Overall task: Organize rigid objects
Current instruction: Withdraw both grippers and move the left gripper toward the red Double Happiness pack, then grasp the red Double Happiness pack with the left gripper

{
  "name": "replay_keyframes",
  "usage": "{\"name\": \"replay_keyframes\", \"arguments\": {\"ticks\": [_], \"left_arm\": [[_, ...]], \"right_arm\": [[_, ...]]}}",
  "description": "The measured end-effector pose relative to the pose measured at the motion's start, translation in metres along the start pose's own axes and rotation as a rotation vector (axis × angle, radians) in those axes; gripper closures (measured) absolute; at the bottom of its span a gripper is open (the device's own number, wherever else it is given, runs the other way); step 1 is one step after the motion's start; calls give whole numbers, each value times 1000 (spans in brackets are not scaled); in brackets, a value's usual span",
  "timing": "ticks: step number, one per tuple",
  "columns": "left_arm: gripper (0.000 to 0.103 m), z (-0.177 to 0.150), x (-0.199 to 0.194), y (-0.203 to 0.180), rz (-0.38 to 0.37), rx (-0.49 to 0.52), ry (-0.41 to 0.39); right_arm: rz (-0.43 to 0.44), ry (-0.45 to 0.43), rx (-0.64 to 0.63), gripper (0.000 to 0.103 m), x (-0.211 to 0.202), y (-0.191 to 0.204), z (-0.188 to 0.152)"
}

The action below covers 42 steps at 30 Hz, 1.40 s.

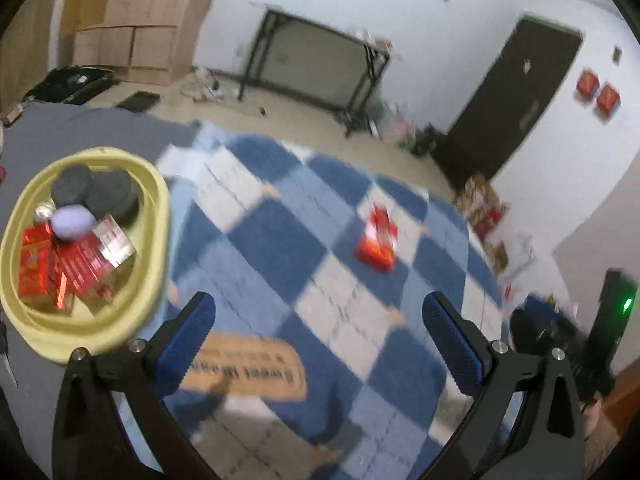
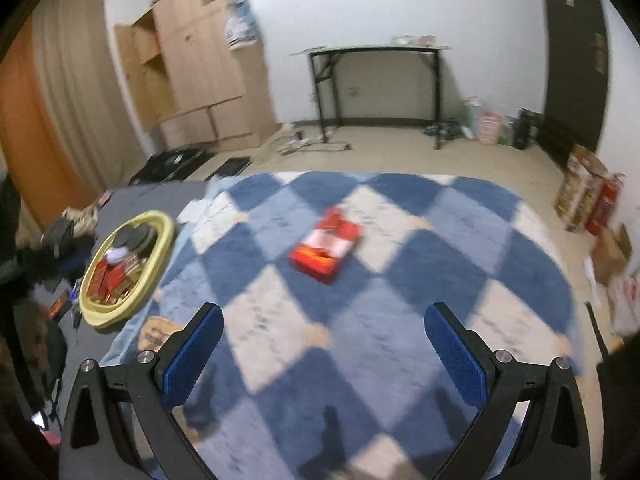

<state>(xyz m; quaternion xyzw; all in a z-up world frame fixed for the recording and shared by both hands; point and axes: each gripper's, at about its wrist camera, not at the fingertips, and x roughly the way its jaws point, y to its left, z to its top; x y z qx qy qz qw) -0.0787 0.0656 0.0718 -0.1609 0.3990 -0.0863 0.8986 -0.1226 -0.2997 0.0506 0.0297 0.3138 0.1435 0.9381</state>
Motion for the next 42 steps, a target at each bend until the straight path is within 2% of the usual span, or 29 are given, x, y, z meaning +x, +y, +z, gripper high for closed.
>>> {"name": "replay_keyframes", "arguments": {"ticks": [3, 4, 7, 11, 15, 20, 24, 27, 31, 39, 42], "left_arm": [[0, -12, 4, -16, 63, 100, 5], [0, -14, 5, -19, 76, 117, 4], [0, -15, 5, -18, 81, 110, -4], [0, -19, 4, -17, 98, 109, -9], [0, -21, 9, -21, 81, 114, -14], [0, -27, 24, -37, 57, 168, 12], [0, -31, 42, -52, 40, 229, 31], [0, -31, 65, -71, 35, 309, 50], [0, -24, 102, -96, 22, 419, 49], [0, 1, 194, -110, 10, 429, 107], [0, 12, 217, -112, 19, 428, 107]], "right_arm": [[-49, -54, 20, 0, -24, -27, -23], [-66, -37, 67, 0, -26, -36, -28], [-31, -36, 156, 0, -28, -43, -31], [11, -72, 160, 0, -30, -40, -29], [-5, -29, 89, 0, -17, -39, -35], [-5, -53, 100, 0, 4, -39, -25], [-17, -38, 111, 0, 14, -43, -22], [-43, -36, 105, 0, 21, -47, -17], [-17, -43, 173, 0, 29, -60, -8], [-49, -61, 189, 0, 36, -73, -3], [-22, -55, 206, 0, 40, -74, -2]]}}
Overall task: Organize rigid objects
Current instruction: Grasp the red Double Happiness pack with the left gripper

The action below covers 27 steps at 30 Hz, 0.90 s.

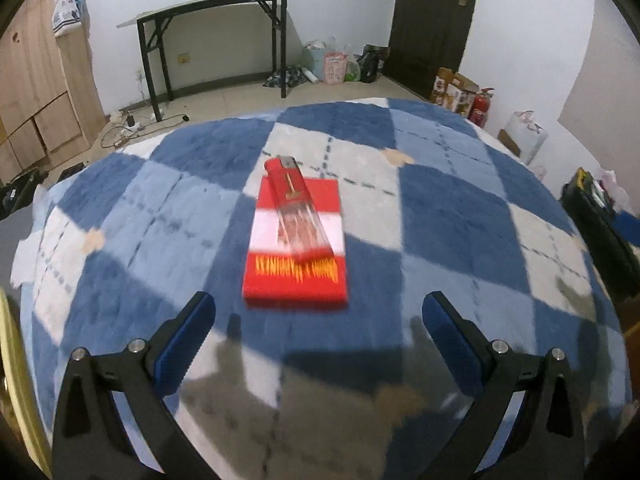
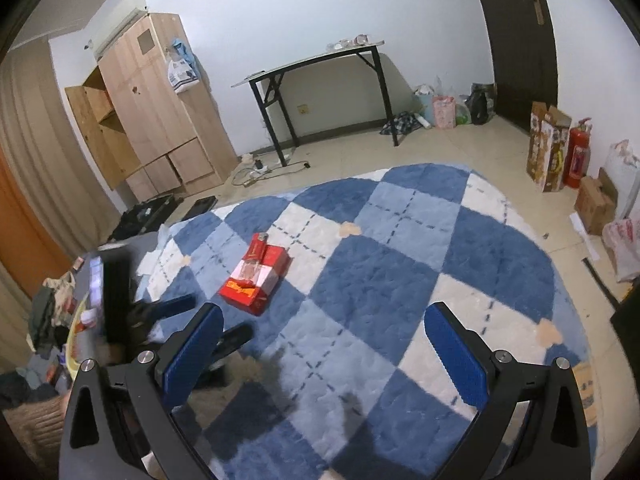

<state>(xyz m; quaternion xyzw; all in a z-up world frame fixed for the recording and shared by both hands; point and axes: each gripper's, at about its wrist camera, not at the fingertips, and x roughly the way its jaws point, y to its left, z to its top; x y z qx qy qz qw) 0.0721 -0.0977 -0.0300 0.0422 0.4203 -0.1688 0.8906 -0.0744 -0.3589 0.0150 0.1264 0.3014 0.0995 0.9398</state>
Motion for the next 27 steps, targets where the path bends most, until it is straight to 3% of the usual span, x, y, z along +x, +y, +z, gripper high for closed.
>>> {"name": "replay_keyframes", "arguments": {"ticks": [4, 6, 8, 10, 17, 18, 21, 25, 27], "left_arm": [[2, 8, 16, 6, -23, -21, -4], [14, 10, 18, 8, -31, -34, -21], [37, 11, 20, 8, -21, -31, -17], [45, 11, 19, 7, 0, -17, -4], [45, 7, -21, 4, -61, 65, 10], [45, 7, -25, 3, -85, 94, 40], [46, 7, -31, 2, -66, 129, 90], [46, 5, -59, 4, -82, 124, 26], [46, -4, -64, 9, -58, 150, 32]], "right_arm": [[5, 24, -41, 0, 10, 5, -2], [10, 28, -42, 0, 13, 6, -2], [17, 35, -43, 0, 16, 6, -2], [11, 34, -50, 0, 16, 7, -2], [1, 17, -19, 0, 9, 2, -1], [0, 17, -8, 0, 8, 0, -1], [4, 13, 34, 0, 4, -4, -1], [-14, 0, 24, 0, 0, -3, 0], [-19, 8, 15, 0, 2, -3, -3]]}}
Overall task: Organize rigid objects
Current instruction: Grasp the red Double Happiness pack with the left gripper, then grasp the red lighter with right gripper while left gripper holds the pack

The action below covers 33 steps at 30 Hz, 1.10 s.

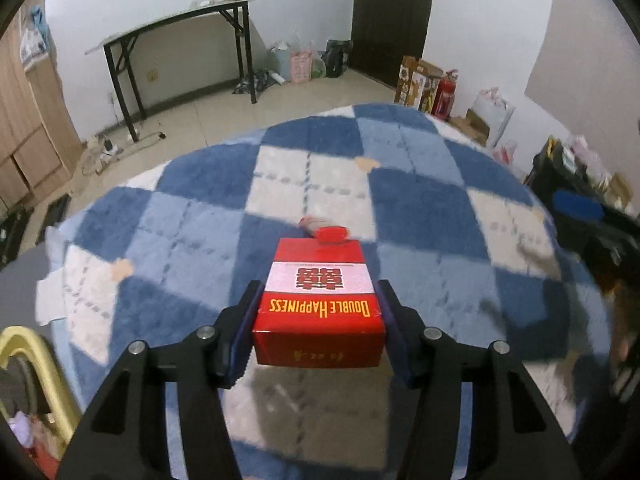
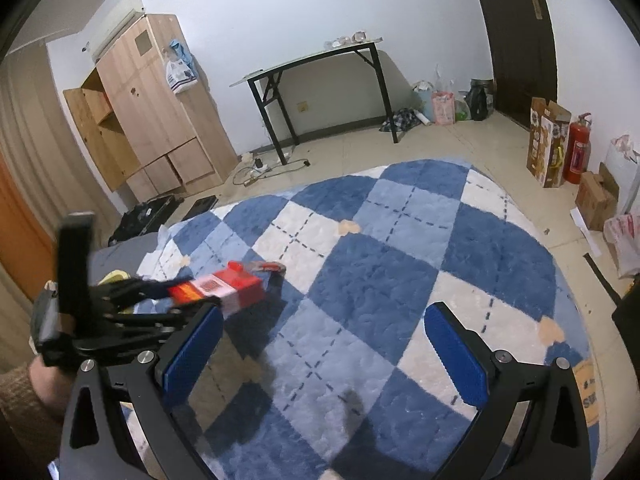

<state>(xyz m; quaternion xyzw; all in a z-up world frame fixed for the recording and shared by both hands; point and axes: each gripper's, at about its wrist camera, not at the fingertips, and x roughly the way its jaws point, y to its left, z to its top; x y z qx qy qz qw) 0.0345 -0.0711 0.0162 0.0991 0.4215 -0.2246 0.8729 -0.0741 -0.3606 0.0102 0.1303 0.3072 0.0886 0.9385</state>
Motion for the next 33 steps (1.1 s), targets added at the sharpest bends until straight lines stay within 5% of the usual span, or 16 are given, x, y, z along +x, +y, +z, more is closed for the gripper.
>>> {"name": "replay_keyframes", "arguments": {"ticks": [4, 8, 12, 18, 22, 33], "left_arm": [[46, -28, -3, 25, 40, -22, 33], [46, -51, -12, 61, 56, -158, -3], [46, -59, -18, 82, 66, -229, -31], [46, -58, -13, 101, 49, -319, -67], [46, -53, -5, 102, 36, -334, -77], [46, -54, -18, 117, 51, -406, -101]], "right_arm": [[-7, 67, 4, 0, 20, -1, -4], [62, 103, -58, 0, 60, 9, 3], [255, 81, -280, 0, 108, 28, 16], [335, 202, -578, 0, 164, 48, 30], [354, 226, -725, 0, 185, 62, 30], [337, 247, -842, 5, 228, 88, 23]]}}
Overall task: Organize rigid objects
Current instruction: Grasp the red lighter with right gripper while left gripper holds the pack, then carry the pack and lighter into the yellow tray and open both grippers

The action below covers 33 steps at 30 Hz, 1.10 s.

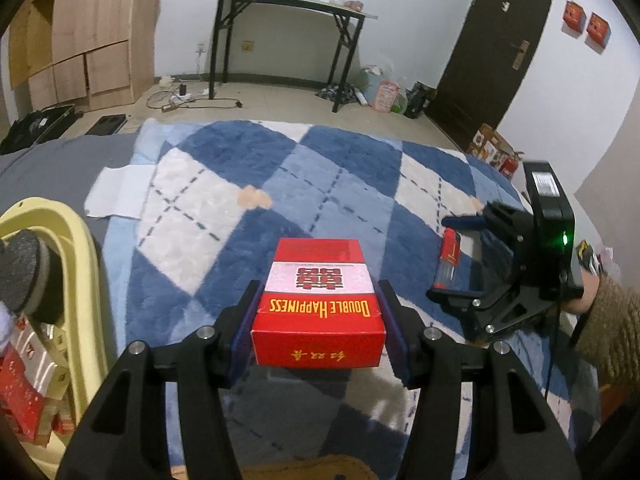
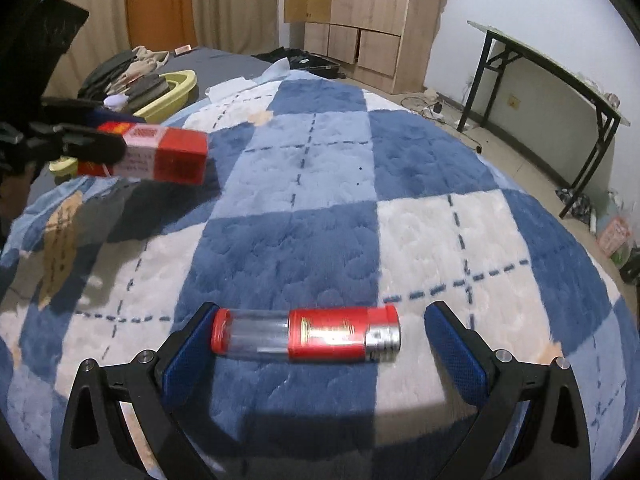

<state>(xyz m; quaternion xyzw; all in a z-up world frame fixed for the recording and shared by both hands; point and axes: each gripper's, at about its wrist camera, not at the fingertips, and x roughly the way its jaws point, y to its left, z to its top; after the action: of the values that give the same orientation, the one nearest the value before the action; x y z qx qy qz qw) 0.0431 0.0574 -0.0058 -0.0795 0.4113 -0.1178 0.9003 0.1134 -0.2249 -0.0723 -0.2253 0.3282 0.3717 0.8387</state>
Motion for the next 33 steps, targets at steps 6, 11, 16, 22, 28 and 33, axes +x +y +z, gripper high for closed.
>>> {"name": "replay_keyframes", "arguments": {"ticks": [6, 11, 16, 22, 28, 33], "left_arm": [[46, 7, -31, 3, 26, -21, -43], [46, 21, -82, 8, 63, 23, -115], [46, 31, -136, 54, 159, -21, -182], [46, 16, -178, 128, 354, -87, -203], [46, 4, -155, 190, 441, -131, -160], [46, 4, -135, 229, 398, -285, -164]], "right_arm": [[-115, -15, 55, 21, -11, 18, -6], [-173, -21, 149, 21, -23, 31, -9], [-147, -94, 206, 21, -56, 52, 14], [-77, -161, 74, 21, -78, 116, 82], [73, -221, -58, 21, -54, 210, 151], [157, -191, -115, 21, -12, 264, 182]]}}
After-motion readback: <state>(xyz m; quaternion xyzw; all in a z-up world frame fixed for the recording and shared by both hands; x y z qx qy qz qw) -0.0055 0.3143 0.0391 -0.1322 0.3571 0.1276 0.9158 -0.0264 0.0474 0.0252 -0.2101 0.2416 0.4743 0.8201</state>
